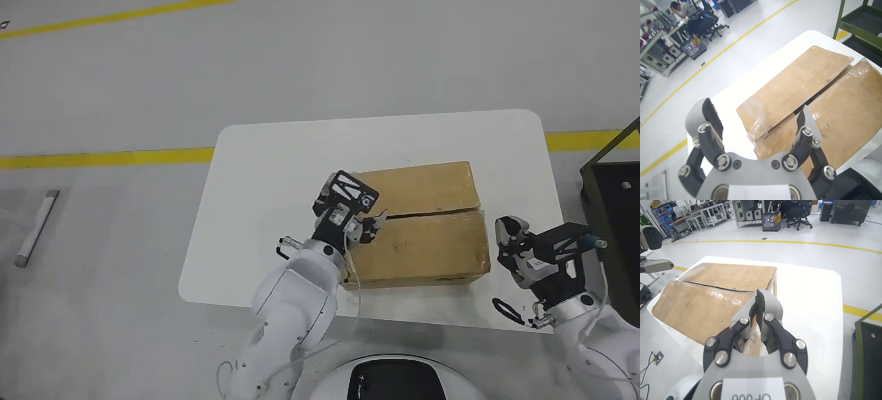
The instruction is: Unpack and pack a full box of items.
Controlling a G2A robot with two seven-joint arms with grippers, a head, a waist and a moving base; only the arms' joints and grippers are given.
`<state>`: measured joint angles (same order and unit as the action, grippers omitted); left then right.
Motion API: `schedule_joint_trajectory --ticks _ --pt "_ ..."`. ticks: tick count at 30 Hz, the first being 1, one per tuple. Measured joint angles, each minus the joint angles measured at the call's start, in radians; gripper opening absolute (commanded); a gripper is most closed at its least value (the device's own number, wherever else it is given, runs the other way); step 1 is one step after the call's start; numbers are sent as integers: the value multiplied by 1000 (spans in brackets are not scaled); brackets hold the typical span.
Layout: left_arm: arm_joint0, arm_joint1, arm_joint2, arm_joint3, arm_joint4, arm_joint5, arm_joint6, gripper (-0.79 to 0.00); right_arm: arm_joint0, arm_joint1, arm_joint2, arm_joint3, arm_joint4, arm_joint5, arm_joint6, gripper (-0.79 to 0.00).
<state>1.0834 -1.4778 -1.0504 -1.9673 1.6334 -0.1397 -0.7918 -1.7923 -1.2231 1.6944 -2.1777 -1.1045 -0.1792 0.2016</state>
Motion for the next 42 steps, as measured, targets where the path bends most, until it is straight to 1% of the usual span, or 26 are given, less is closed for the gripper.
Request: schedule_joint_trajectory --ticks 2,5,7,8,11,21,22,25,26,28,29,30,31,34,38,42 --pt "-32 -6 8 33 -38 13 -73 0 1 0 0 2 1 0 1 -785" --pt "-62 -15 9 68 -101 44 -141 0 0 0 1 5 3 -1 0 -785" --pt "-81 -16 15 84 -103 39 -162 0 -2 0 2 5 5 0 -1 -785" --pt "-88 -16 22 93 -78 30 -170 0 -3 0 2 6 6 0 -2 -785" --pt "-91 -17 30 102 -59 25 -183 0 -5 0 3 6 8 1 -3 -785" --pt "-87 -18 27 101 -65 29 -180 0 -10 0 -6 2 6 2 -4 -785" --pt "-79 -20 18 100 -80 44 -171 0 -9 -1 -7 1 6 2 -4 -785" --pt "-63 -27 -9 97 -197 130 -164 0 -7 -1 -12 0 4 4 -5 -785" --pt "-63 -31 -17 99 -247 160 -178 -163 -6 -1 -14 -1 2 4 -5 -785" --pt "-70 -35 -28 104 -313 200 -201 -268 -4 -1 -16 -1 1 5 -5 -785" --pt "-77 -37 -31 110 -334 213 -209 -348 -3 -1 -17 -1 1 5 -6 -785" --pt "-81 -38 -33 116 -345 223 -215 -397 -3 -1 -17 -1 0 5 -7 -785" --pt "-84 -39 -35 123 -353 235 -221 -413 -3 -1 -17 -1 0 5 -7 -785" --pt "-96 -41 -35 142 -354 261 -239 -409 -3 -1 -17 -1 -3 6 -8 -785" --pt "-109 -42 -25 162 -354 257 -250 -409 -3 -1 -18 -2 -4 8 -7 -785" --pt "-113 -43 -16 172 -339 252 -253 -428 -3 -1 -19 -2 -4 9 -6 -785"
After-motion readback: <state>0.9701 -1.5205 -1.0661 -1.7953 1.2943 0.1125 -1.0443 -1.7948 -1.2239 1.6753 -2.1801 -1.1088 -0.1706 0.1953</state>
